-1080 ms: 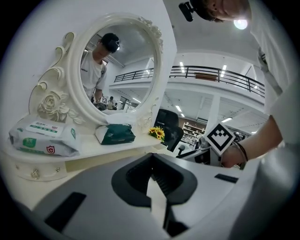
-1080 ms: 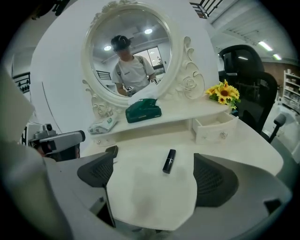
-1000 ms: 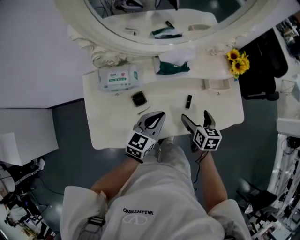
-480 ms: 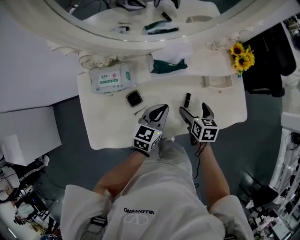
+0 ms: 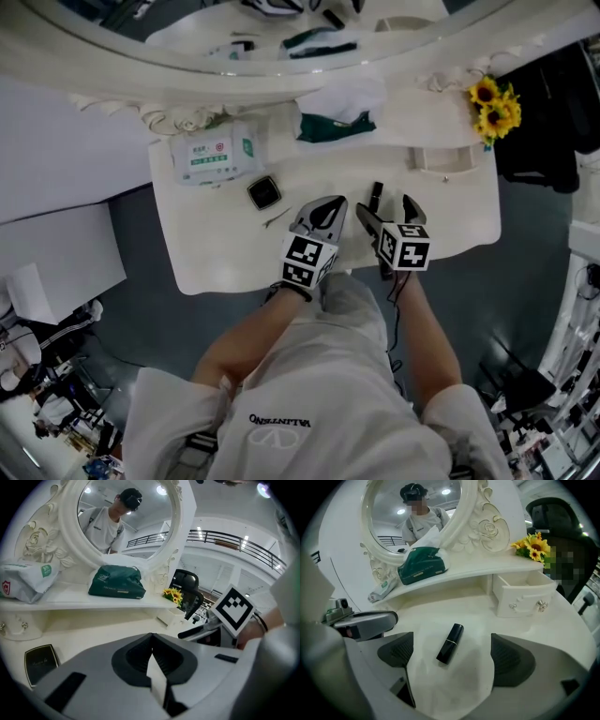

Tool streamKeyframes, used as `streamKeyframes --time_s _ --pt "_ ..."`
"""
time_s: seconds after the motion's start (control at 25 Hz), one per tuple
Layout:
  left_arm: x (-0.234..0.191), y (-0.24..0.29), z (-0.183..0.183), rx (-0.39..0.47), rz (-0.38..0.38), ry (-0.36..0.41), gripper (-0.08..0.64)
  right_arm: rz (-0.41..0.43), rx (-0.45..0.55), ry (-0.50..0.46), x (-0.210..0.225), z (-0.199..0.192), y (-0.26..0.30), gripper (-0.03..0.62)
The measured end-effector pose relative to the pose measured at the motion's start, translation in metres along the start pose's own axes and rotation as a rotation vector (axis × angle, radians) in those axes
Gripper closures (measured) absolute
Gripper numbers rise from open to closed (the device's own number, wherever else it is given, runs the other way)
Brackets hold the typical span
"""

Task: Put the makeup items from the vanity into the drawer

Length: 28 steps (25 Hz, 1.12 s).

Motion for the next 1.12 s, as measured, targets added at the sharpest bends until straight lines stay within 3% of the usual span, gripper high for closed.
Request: streamKeyframes --time_s 0.72,1.12 --pt "-0.007 0.013 -0.001 0.011 0.046 -0.049 0.557 -0.057 -0.089 -0.024 0.004 -0.002 0.030 0.091" --pt "-0.009 0.012 -0.006 -0.002 0.052 -0.054 0.557 -0.151 -0.092 -0.048 0.009 -0.003 0.031 0.171"
Point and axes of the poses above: the fingertips, and each gripper's own axes: y forward along the fingers, x to its right, z out of its top, the point moved 5 cm from there along -y, backward along the fingers, and after that the axes turned 2 degrees about z, right-handed, at the moved point
